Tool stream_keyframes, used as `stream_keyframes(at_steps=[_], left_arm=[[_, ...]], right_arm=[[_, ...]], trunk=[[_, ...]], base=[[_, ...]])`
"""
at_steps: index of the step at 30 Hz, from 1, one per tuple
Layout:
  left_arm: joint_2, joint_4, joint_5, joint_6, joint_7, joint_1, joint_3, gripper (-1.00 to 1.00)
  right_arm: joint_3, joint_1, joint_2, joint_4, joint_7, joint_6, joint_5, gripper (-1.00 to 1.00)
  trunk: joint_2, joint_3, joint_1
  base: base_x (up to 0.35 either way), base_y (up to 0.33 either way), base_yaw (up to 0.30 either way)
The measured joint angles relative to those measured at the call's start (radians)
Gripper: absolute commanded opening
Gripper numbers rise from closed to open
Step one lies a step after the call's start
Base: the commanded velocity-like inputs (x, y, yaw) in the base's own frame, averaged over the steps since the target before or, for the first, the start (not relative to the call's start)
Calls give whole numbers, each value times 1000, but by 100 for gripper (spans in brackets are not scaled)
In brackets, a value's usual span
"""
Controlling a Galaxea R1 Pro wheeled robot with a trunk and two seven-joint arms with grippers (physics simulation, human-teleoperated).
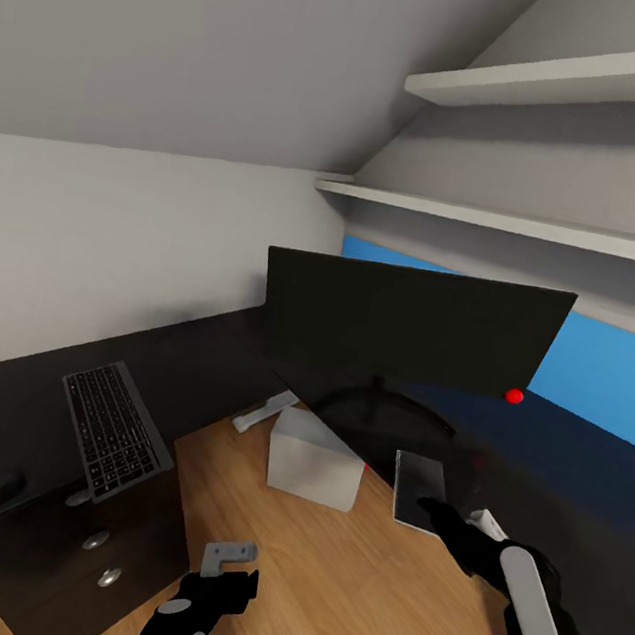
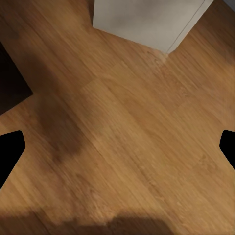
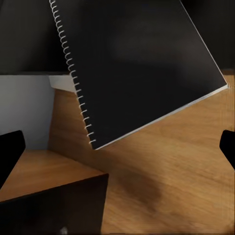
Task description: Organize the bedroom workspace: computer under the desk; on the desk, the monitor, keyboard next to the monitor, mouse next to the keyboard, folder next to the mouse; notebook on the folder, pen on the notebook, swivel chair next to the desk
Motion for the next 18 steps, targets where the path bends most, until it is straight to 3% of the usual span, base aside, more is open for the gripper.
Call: stream_keyframes(at_steps=[7,18], left_arm=[[0,1,0,0,1,0,0,100],[0,1,0,0,1,0,0,100]], right_arm=[[-17,5,-4,3,0,16,-65,100],[-55,7,-4,39,15,36,-94,100]], trunk=[[-49,-22,27],[-126,-56,69]], base=[[0,0,0],[0,0,0]])
